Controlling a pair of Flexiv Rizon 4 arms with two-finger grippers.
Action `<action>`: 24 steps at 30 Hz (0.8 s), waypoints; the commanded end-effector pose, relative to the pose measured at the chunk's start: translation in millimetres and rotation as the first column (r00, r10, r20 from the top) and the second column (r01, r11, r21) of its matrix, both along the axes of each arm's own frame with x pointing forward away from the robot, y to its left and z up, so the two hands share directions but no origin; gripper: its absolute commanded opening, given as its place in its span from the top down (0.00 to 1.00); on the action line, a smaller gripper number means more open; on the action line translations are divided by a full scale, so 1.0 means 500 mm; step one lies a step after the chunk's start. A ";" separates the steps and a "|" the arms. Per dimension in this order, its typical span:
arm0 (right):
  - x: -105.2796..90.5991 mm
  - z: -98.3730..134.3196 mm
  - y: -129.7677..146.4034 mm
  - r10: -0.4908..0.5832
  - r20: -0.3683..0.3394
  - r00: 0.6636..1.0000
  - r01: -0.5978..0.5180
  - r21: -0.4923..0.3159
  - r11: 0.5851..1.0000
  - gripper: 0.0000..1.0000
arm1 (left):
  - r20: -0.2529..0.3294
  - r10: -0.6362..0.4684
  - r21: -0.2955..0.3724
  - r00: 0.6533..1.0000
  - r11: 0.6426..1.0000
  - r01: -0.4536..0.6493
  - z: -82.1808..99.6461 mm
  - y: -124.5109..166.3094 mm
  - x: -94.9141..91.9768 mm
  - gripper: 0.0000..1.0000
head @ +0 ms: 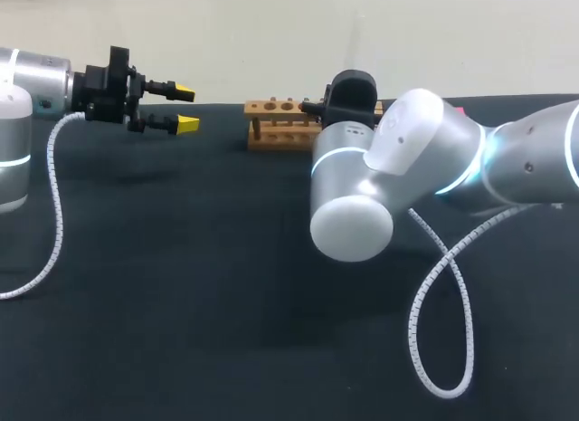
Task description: Grasp the test tube, adjust it, and insert it.
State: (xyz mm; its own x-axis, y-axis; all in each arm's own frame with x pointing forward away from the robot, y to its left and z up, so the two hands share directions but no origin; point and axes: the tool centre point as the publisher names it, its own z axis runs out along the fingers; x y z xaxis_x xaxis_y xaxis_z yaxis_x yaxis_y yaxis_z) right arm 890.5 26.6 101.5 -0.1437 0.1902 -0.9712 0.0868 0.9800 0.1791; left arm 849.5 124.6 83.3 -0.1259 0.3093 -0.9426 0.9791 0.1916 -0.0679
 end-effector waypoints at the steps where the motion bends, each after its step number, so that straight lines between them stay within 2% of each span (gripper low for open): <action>1: 0.001 -0.004 -0.001 0.007 -0.002 1.000 -0.007 0.005 1.000 1.00 | 0.001 -0.005 -0.002 1.000 1.000 0.005 -0.003 0.001 0.004 0.00; 3: -0.001 -0.007 0.001 0.008 -0.005 1.000 -0.008 0.008 1.000 0.95 | 0.001 -0.005 -0.002 1.000 1.000 0.005 -0.003 0.001 0.004 0.00; 6: -0.003 -0.009 0.002 0.007 -0.008 1.000 -0.007 0.012 1.000 0.77 | 0.001 -0.005 -0.002 1.000 1.000 0.005 -0.003 0.001 0.004 0.00; 10: -0.006 -0.010 0.003 0.004 -0.012 1.000 -0.004 0.015 1.000 0.67 | 0.001 -0.005 -0.002 1.000 1.000 0.005 -0.003 0.001 0.004 0.00; 14: -0.006 -0.011 0.002 0.001 -0.013 1.000 -0.001 0.017 1.000 0.64 | 0.001 -0.005 -0.002 1.000 1.000 0.005 -0.003 0.001 0.004 0.00; 24: -0.005 -0.002 -0.003 -0.014 0.003 1.000 0.014 0.010 1.000 0.67 | 0.001 -0.005 -0.002 1.000 1.000 0.005 -0.003 0.001 0.004 0.00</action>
